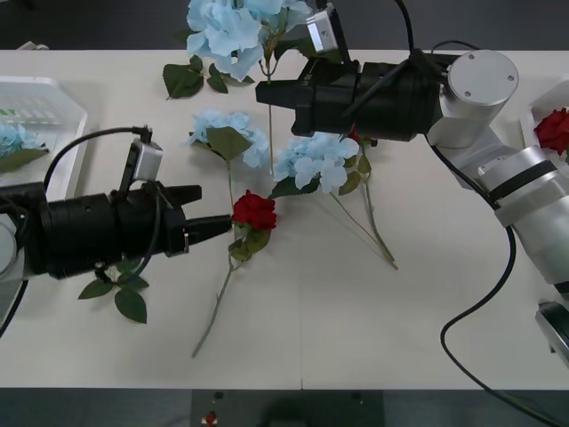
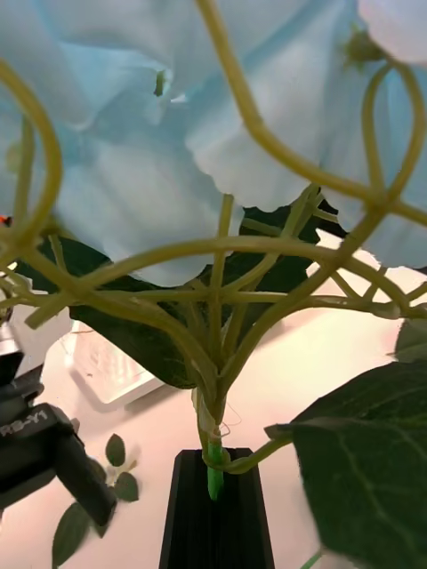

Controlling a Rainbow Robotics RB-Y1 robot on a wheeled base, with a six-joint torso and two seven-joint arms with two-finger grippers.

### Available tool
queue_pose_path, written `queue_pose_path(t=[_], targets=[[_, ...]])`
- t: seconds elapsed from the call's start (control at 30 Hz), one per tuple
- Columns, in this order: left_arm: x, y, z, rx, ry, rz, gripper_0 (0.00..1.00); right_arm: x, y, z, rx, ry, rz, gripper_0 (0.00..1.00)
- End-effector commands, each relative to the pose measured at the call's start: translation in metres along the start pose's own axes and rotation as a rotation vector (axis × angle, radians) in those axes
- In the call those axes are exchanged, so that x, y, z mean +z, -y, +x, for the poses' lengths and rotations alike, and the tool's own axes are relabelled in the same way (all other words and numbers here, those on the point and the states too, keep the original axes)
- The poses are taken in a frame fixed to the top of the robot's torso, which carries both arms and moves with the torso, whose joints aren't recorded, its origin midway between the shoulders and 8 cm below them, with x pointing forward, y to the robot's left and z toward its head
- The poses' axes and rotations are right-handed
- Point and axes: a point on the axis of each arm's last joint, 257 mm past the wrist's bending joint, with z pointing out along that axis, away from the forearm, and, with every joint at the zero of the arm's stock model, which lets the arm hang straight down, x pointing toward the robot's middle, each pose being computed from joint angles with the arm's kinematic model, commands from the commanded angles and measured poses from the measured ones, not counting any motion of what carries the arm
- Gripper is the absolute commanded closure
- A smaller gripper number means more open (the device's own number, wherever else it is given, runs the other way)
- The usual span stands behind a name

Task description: Put the red flowers into the right box and the blue flowers into the left box

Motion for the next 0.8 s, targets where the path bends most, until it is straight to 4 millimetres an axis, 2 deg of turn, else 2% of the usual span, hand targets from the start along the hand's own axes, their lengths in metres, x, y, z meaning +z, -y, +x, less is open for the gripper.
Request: queue_pose_path(t=[0.03, 0.2, 0.4, 0.5, 0.8], targets=[[0.006, 0.013, -0.002, -0.003, 0.052, 0.019, 0.00, 0.001, -0.020, -0.020, -0.025, 0.022, -0.050, 1.00], [0.019, 0.018, -0.017, 0.070, 0.107, 0.017, 0.00, 0.006, -0.040, -0.027, -0.003, 0.038, -0.112, 1.00], [0.040, 0.024, -0.055, 0.130, 0.180, 0.011, 0.00, 0.009, -0.060, -0.042, 0.008, 0.070, -0.161, 1.00], [0.047, 0.022, -0.068, 0.147, 0.205, -0.006, 0.00, 0.008, -0.064, -0.042, 0.013, 0.067, -0.175, 1.00], [0.066, 0.013, -0.087, 0.125, 0.245, -0.001, 0.00, 0.009, -0.062, -0.041, 0.035, 0.069, -0.166, 1.00]])
